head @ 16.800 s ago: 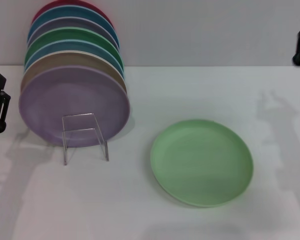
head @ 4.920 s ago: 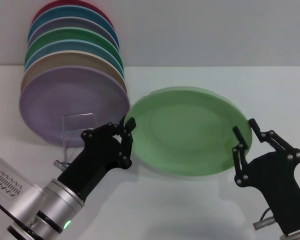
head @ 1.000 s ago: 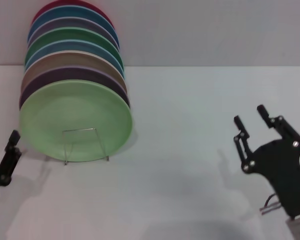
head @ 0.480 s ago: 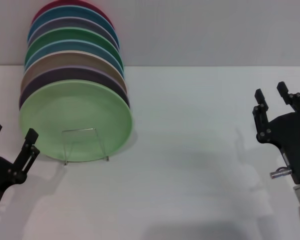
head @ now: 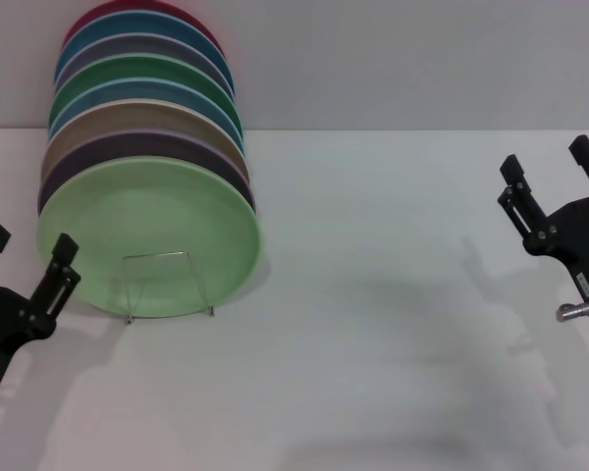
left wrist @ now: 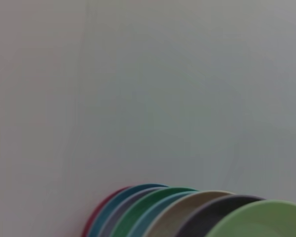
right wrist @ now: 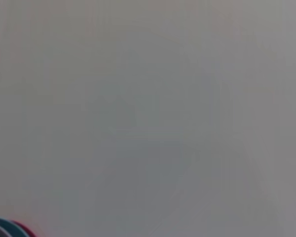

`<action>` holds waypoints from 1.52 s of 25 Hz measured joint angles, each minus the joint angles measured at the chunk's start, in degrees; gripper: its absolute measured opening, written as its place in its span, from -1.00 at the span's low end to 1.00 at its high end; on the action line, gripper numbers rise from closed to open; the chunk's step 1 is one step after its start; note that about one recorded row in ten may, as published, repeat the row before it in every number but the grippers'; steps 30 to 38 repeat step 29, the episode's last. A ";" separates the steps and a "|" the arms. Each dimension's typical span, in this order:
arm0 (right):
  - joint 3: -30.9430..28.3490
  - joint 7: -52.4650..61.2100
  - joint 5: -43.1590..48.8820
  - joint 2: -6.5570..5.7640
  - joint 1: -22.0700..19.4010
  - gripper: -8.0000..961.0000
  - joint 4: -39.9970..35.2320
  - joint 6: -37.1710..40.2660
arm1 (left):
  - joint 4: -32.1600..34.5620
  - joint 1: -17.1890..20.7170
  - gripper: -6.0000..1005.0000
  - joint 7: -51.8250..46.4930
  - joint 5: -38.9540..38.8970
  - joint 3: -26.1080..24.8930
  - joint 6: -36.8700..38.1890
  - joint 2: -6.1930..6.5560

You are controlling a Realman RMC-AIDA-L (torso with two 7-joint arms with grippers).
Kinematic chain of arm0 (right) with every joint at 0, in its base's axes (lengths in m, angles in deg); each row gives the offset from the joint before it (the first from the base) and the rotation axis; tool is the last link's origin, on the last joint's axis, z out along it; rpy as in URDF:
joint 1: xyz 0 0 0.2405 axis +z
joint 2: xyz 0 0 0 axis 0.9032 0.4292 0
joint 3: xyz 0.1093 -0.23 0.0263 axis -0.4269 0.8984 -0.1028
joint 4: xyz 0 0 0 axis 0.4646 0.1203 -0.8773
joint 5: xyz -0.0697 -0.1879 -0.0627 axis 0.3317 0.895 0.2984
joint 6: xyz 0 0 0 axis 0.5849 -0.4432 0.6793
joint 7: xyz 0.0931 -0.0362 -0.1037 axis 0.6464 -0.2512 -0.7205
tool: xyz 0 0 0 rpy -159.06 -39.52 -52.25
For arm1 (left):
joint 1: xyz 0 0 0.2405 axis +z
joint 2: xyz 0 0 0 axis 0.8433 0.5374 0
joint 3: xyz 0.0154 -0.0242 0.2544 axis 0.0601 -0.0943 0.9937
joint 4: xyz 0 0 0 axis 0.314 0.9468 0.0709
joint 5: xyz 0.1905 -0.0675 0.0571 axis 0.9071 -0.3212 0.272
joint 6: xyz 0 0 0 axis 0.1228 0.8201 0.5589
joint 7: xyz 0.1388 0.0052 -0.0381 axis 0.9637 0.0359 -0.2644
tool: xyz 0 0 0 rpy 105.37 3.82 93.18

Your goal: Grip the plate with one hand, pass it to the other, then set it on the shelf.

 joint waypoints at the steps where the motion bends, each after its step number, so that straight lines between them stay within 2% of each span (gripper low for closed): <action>1: -0.37 -0.07 -0.24 0.07 0.02 0.45 -0.12 0.45 | 0.01 -0.02 0.56 0.01 -0.03 -0.56 -0.14 -0.04; 5: -0.80 -0.32 -0.29 0.14 0.07 0.59 -0.31 0.80 | 0.03 -0.07 0.56 0.01 -0.08 -2.25 -0.92 -0.14; 10: -1.44 -0.34 -0.33 0.16 0.15 0.58 -1.08 0.82 | 0.04 -0.16 0.55 0.01 -0.15 -3.51 -1.25 -0.16; 38: -3.30 -0.37 -0.41 0.15 0.56 0.57 -3.58 0.00 | -0.06 0.95 0.55 -0.58 -0.15 -2.97 0.00 -0.13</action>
